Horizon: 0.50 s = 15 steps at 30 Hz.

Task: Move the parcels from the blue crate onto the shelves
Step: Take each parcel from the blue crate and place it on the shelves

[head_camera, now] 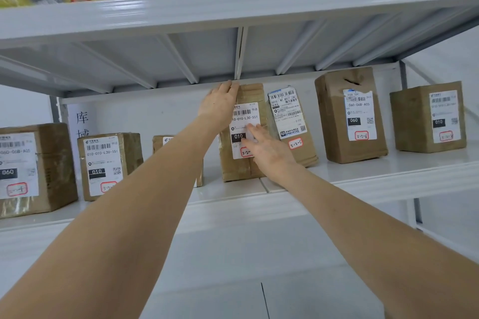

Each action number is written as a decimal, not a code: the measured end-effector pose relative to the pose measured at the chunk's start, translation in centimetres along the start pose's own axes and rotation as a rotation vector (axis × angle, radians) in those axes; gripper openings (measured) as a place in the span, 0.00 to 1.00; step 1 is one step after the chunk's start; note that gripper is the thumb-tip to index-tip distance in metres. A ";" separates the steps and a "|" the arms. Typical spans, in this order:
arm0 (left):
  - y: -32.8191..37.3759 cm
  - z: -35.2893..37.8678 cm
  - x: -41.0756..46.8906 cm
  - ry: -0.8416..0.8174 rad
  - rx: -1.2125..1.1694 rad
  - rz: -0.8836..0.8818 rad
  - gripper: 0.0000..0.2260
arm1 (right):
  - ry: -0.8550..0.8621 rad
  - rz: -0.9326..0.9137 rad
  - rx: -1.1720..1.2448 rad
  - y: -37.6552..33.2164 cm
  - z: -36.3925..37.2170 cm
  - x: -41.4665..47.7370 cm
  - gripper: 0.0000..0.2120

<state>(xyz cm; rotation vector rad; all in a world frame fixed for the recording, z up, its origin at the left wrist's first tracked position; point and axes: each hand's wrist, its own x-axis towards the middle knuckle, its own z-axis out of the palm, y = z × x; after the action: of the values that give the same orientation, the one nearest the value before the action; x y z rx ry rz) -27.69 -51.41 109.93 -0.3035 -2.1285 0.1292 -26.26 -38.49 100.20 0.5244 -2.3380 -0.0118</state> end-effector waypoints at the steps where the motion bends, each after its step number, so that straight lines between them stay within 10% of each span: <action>1: 0.1 -0.2 -0.2 -0.014 -0.003 -0.012 0.31 | -0.001 -0.002 -0.001 0.0 -0.2 -0.1 0.28; 15: 4.2 -3.7 -6.0 0.011 0.084 -0.030 0.20 | 0.211 0.051 0.069 -1.1 -2.0 -5.3 0.20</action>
<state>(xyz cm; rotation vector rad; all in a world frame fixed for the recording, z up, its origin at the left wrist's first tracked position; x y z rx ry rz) -20.78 -49.09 106.21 -0.2223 -2.1091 0.1987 -21.08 -37.26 98.03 0.4752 -2.1500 0.1427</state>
